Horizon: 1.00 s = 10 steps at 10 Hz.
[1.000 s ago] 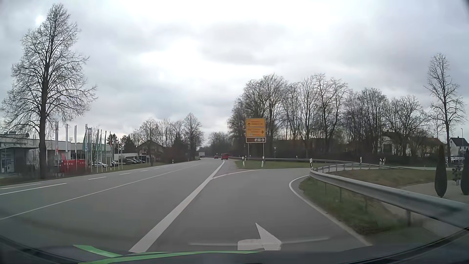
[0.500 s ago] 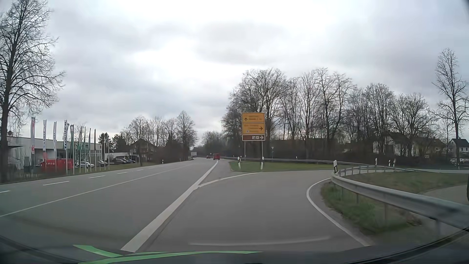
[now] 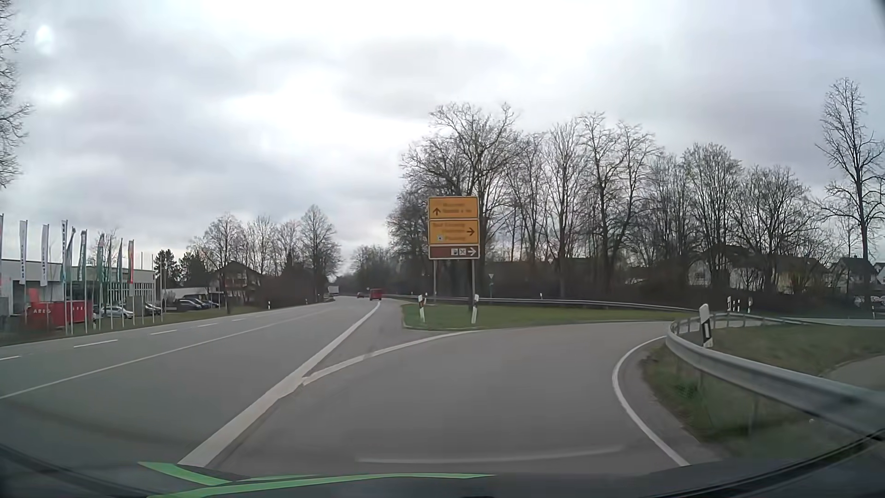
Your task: Follow the waypoints while adhering to traffic rules and regulations
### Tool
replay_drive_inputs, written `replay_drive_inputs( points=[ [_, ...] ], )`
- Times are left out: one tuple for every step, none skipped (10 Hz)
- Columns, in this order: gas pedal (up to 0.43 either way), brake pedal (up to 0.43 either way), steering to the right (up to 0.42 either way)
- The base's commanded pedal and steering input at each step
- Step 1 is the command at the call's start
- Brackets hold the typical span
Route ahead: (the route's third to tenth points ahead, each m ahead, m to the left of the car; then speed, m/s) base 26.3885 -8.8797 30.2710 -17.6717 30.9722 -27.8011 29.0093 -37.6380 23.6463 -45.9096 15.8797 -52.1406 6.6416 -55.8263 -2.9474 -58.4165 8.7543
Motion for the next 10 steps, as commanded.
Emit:
replay_drive_inputs(
  points=[
    [0.000, 0.165, 0.081],
    [0.000, 0.159, 0.085],
    [0.000, 0.159, 0.091],
    [0.000, 0.159, 0.096],
    [0.000, 0.152, 0.101],
    [0.000, 0.152, 0.107],
    [0.000, 0.146, 0.112],
    [0.000, 0.146, 0.117],
    [0.000, 0.140, 0.122],
    [0.000, 0.140, 0.129]
  ],
)
